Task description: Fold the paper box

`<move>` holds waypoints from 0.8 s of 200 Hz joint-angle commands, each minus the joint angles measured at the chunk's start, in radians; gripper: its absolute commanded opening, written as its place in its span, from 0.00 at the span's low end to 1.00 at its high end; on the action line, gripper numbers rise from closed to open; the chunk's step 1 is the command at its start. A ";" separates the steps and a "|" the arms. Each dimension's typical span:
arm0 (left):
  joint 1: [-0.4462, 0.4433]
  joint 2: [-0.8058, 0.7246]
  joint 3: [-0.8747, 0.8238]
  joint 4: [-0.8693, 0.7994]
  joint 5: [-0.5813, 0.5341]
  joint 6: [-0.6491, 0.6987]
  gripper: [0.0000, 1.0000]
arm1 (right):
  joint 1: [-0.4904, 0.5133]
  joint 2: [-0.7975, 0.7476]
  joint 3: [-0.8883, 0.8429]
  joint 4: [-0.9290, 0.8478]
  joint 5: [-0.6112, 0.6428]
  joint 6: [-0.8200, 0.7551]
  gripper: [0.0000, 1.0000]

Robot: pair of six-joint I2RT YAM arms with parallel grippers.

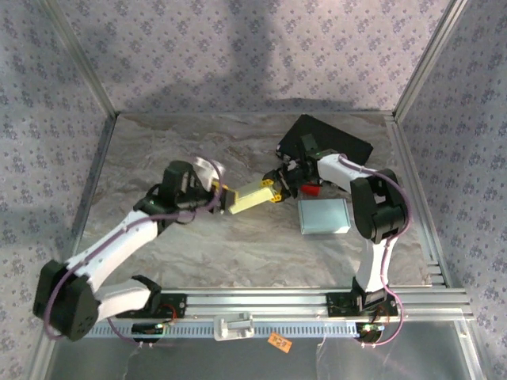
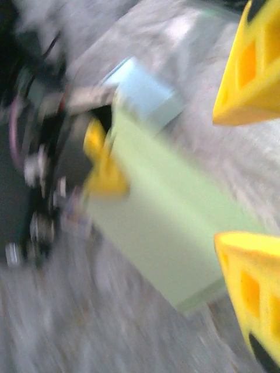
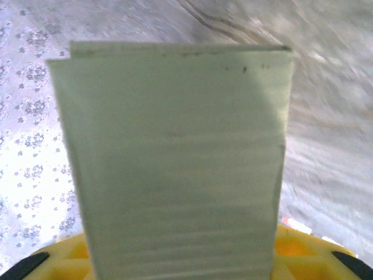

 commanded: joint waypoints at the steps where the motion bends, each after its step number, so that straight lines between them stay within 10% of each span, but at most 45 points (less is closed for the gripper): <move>1: -0.090 -0.060 -0.021 -0.147 -0.051 0.439 0.56 | -0.014 -0.049 -0.008 -0.208 -0.019 0.020 0.39; 160: -0.290 0.205 -0.024 -0.055 -0.476 0.660 0.62 | 0.010 -0.036 -0.153 -0.251 -0.105 0.096 0.36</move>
